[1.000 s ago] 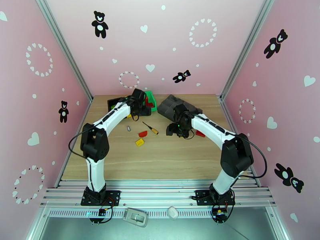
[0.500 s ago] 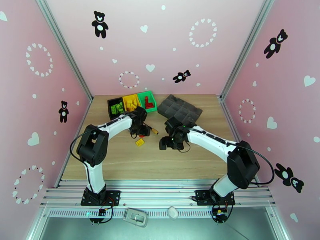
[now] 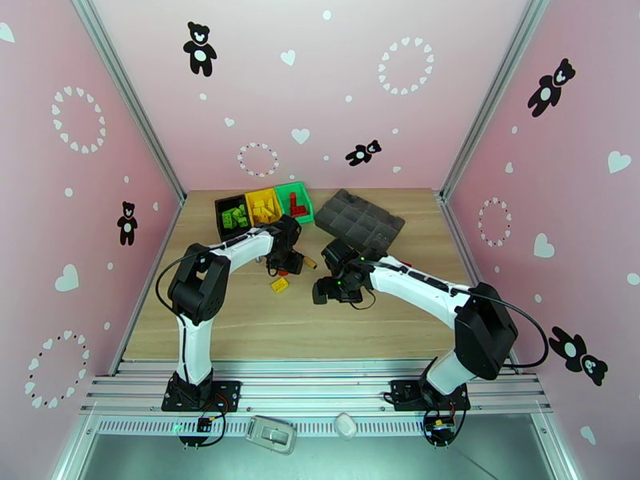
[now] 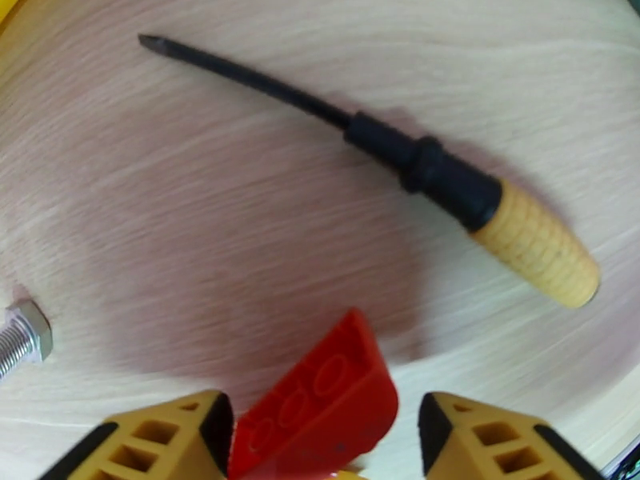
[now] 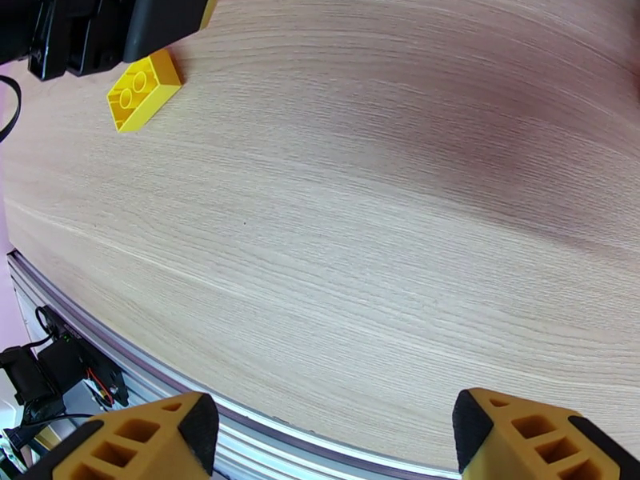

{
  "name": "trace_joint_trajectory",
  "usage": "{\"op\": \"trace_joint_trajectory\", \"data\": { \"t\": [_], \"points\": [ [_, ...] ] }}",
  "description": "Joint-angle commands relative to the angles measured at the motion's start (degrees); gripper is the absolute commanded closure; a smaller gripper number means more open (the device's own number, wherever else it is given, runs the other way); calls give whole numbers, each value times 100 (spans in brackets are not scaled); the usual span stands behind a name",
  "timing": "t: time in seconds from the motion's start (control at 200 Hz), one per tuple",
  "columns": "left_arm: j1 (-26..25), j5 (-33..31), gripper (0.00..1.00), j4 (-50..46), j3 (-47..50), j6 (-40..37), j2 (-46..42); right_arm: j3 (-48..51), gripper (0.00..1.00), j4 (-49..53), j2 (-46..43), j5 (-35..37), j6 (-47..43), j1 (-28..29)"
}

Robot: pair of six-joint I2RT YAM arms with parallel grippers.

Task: Sort the legos into containers by color

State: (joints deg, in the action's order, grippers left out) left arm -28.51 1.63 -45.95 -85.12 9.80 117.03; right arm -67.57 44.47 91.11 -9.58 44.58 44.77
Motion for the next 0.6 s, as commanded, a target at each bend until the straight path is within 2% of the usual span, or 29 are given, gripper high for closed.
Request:
{"op": "trace_joint_trajectory", "data": {
  "t": [0.0,0.28,0.395,0.596],
  "points": [
    [-49,-231,43,-158,-180,-75,85,42,18,113,-205,143,16,9],
    [-49,-291,64,-254,-390,229,-13,-138,18,-48,107,-29,-54,-87],
    [-49,-242,68,-315,-515,351,-58,-336,18,-57,294,-91,-120,-185],
    [28,-193,70,-551,-978,423,-119,-781,18,-96,645,-333,-260,-440]
  ]
}}
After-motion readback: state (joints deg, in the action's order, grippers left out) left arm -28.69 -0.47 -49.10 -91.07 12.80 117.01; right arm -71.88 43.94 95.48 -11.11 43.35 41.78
